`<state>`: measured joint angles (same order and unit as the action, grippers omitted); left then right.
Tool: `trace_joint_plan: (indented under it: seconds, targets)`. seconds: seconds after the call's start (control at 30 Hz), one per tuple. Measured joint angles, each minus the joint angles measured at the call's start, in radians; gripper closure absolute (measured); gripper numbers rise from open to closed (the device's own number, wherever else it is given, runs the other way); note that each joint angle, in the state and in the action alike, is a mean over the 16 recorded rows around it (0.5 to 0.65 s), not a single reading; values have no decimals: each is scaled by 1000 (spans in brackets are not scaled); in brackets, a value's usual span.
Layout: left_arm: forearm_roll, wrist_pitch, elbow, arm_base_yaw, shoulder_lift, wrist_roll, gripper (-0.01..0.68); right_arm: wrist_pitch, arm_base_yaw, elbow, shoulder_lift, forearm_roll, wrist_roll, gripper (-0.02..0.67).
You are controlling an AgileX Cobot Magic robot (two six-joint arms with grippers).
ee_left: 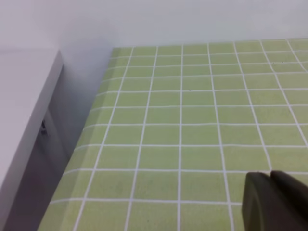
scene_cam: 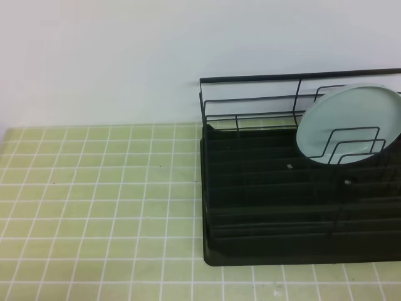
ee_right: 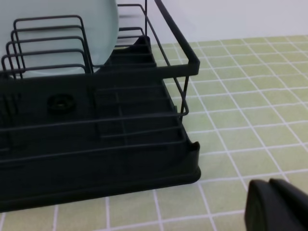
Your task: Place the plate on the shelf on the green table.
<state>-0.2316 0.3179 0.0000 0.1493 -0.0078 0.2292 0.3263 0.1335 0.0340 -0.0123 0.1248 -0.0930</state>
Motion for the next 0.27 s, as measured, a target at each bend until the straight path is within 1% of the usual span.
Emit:
trace_joint_plan:
  seconds: [0.27]
  targets:
    - [0, 0, 0, 0, 0, 0, 674, 0, 0, 0, 0, 0, 0, 648]
